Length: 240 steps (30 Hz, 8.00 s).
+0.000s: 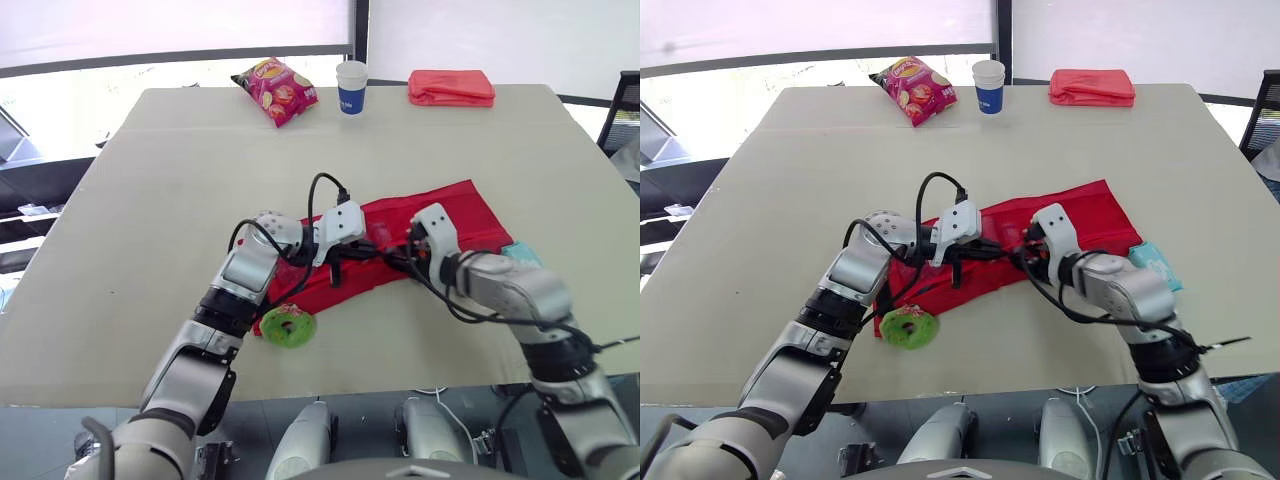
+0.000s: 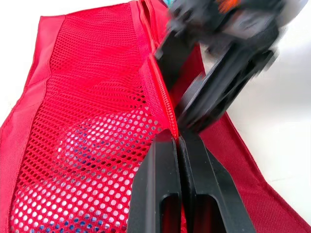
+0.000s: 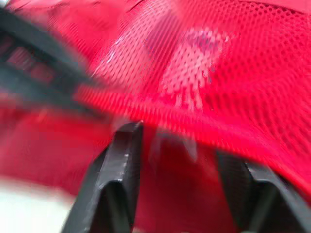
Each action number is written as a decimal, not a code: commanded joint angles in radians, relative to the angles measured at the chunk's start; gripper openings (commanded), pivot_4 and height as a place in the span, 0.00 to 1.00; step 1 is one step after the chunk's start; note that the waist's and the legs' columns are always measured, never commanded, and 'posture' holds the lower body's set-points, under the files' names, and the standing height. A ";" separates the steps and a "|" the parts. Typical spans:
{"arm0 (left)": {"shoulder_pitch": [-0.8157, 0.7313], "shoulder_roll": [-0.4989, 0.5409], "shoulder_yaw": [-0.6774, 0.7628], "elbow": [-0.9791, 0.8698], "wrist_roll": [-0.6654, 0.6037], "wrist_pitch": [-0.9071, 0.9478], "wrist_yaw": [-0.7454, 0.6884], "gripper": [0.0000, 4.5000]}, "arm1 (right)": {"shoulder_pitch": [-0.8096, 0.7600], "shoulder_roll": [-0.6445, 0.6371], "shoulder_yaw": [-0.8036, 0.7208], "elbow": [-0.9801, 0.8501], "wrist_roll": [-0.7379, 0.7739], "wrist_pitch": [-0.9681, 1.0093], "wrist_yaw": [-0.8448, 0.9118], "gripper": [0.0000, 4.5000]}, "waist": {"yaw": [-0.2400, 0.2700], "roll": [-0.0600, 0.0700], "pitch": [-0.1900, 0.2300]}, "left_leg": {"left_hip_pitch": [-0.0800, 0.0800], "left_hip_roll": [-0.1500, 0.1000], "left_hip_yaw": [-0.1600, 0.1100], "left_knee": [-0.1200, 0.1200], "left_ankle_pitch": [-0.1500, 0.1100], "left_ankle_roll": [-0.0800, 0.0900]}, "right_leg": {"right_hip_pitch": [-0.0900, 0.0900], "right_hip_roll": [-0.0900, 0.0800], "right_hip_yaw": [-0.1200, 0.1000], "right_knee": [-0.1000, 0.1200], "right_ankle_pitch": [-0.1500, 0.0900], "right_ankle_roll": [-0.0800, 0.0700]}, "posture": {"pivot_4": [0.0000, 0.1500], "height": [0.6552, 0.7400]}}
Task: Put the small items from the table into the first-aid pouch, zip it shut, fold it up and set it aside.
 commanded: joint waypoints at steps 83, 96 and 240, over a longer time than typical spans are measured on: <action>0.029 0.024 0.009 -0.023 0.073 -0.126 0.166 0.01 | 0.732 -0.445 -0.929 -0.505 0.521 -0.082 0.205 1.00 | 0.032 -0.002 0.001 | 0.001 0.002 0.003 0.001 -0.001 0.001 | 0.005 0.000 -0.001 -0.002 0.000 0.001 | 1.00 1.00; 0.007 -0.007 0.017 -0.003 0.076 -0.081 0.231 0.01 | 1.168 -0.310 -1.174 -0.467 0.388 -0.187 0.365 1.00 | 0.031 -0.001 0.000 | 0.002 0.001 0.006 0.001 -0.002 0.003 | 0.006 0.001 -0.001 -0.002 0.000 0.001 | 1.00 1.00; -0.030 -0.047 -0.080 0.005 0.089 0.046 0.262 0.88 | 0.051 0.359 -0.119 -0.187 -0.220 0.212 -0.269 0.66 | 0.001 0.004 -0.005 | 0.000 -0.001 0.006 -0.001 0.000 0.000 | -0.004 -0.003 0.000 0.001 0.002 0.000 | 1.00 1.00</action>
